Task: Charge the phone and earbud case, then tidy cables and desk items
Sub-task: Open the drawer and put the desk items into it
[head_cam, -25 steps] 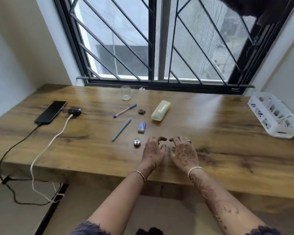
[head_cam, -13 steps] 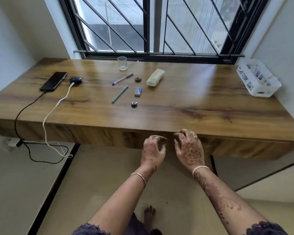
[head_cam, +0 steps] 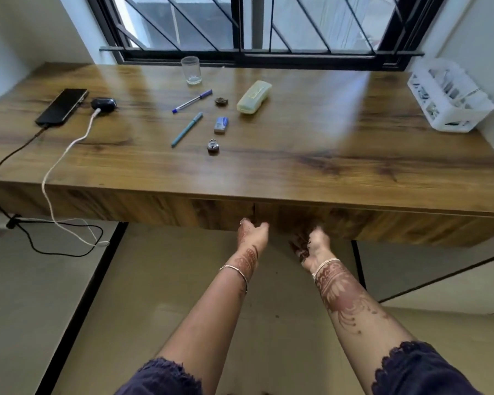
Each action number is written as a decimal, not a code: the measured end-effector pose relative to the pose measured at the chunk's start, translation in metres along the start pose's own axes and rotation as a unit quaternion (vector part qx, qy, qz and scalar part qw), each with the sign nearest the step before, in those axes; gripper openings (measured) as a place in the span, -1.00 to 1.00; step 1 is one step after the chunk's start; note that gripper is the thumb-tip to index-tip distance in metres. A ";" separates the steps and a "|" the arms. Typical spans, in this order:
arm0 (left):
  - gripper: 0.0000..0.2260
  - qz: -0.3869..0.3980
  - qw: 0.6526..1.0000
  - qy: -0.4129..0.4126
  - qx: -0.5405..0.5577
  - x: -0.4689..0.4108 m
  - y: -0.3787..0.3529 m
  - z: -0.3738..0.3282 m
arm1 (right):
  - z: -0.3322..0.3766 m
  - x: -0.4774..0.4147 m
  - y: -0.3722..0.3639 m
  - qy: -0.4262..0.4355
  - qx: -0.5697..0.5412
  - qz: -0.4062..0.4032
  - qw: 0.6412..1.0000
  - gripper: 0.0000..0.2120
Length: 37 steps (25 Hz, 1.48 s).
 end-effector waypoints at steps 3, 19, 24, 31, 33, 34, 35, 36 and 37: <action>-0.39 -0.022 0.997 0.004 0.077 -0.014 -0.007 0.008 | -0.001 -0.027 -0.001 -0.023 -0.147 0.001 0.989 -0.46; -0.88 -0.243 0.829 -0.434 -0.255 0.055 -0.004 0.010 | -0.048 -0.015 0.031 -0.001 -0.255 -0.001 0.967 -0.53; -0.67 -0.102 0.842 -0.359 -0.390 0.067 -0.002 0.002 | -0.056 0.046 0.042 -0.015 -0.214 -0.064 0.975 -0.42; -0.65 0.004 0.891 -0.265 -0.369 0.106 0.018 0.008 | -0.014 0.145 0.034 0.458 0.384 -0.291 0.747 -0.61; -0.62 0.031 0.898 -0.240 -0.368 0.112 0.021 0.009 | -0.011 0.151 0.021 0.426 0.584 -0.216 0.657 -0.72; -0.60 0.044 0.901 -0.225 -0.369 0.114 0.022 0.011 | -0.011 0.152 0.019 0.379 0.641 -0.189 0.640 -0.71; -0.58 0.052 0.900 -0.213 -0.377 0.115 0.023 0.012 | -0.011 0.155 0.016 0.338 0.671 -0.175 0.636 -0.67; -0.55 0.058 0.897 -0.202 -0.390 0.115 0.024 0.013 | -0.010 0.158 0.015 0.309 0.688 -0.170 0.634 -0.63; -0.52 0.064 0.892 -0.193 -0.404 0.115 0.024 0.015 | -0.011 0.160 0.014 0.295 0.702 -0.171 0.625 -0.59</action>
Point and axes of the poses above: each hand's wrist, its own x-axis away from the middle knuckle, its own y-axis out of the back of the hand, z = x × y, the point moved 4 cm from there along -x, towards the middle knuckle, and after that the axes turned 7 degrees about z, right-handed, at the moved point
